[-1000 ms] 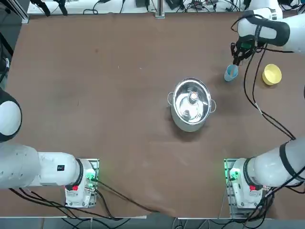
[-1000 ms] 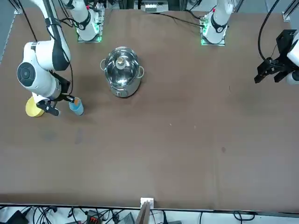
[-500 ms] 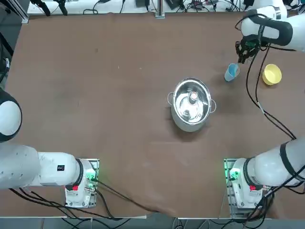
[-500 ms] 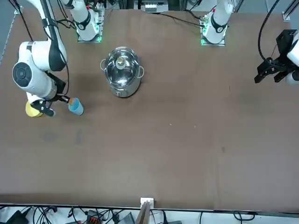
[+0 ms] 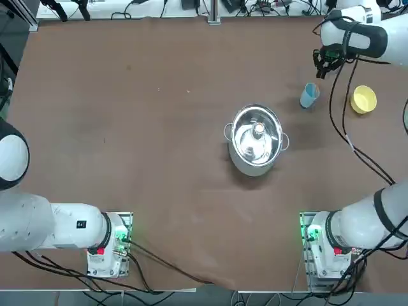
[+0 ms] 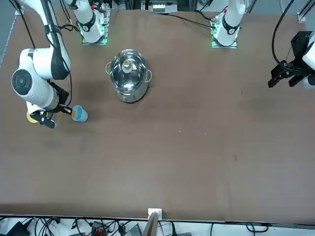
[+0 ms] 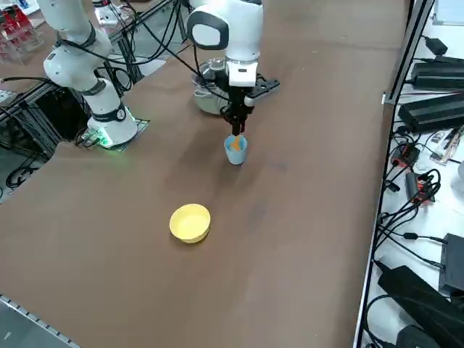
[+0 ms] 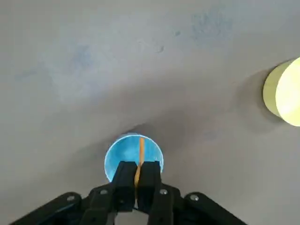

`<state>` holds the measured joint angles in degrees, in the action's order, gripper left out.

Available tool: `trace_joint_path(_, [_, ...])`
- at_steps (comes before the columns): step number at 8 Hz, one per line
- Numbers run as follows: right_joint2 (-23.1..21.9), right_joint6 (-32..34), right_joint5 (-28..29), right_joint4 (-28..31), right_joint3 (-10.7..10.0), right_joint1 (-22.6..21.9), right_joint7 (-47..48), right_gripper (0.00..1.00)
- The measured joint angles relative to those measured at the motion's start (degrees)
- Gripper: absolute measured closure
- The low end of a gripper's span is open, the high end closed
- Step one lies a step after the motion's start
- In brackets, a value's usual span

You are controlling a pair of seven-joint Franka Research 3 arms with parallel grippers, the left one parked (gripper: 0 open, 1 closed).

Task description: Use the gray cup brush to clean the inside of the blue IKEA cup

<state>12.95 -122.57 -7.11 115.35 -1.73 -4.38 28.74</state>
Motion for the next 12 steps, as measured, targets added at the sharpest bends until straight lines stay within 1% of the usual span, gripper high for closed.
trace_joint_path(3, [1.07, 0.21, 0.0, -0.24, 0.51, -2.37, 3.7, 0.95])
trace_joint_path(5, [1.01, 4.14, 0.0, -0.39, 0.51, -3.19, 4.61, 0.95])
trace_joint_path(6, [0.96, 5.92, -0.09, -0.57, 0.45, -3.22, 4.64, 0.95])
trace_joint_path(8, [0.94, 7.24, -0.72, -0.9, -0.06, -3.12, 4.64, 0.95])
trace_joint_path(10, [0.95, 7.71, -3.48, -0.9, -0.45, -2.52, 4.65, 0.95])
trace_joint_path(12, [0.98, 7.09, -4.35, -1.16, -0.59, -2.02, 4.65, 0.95])
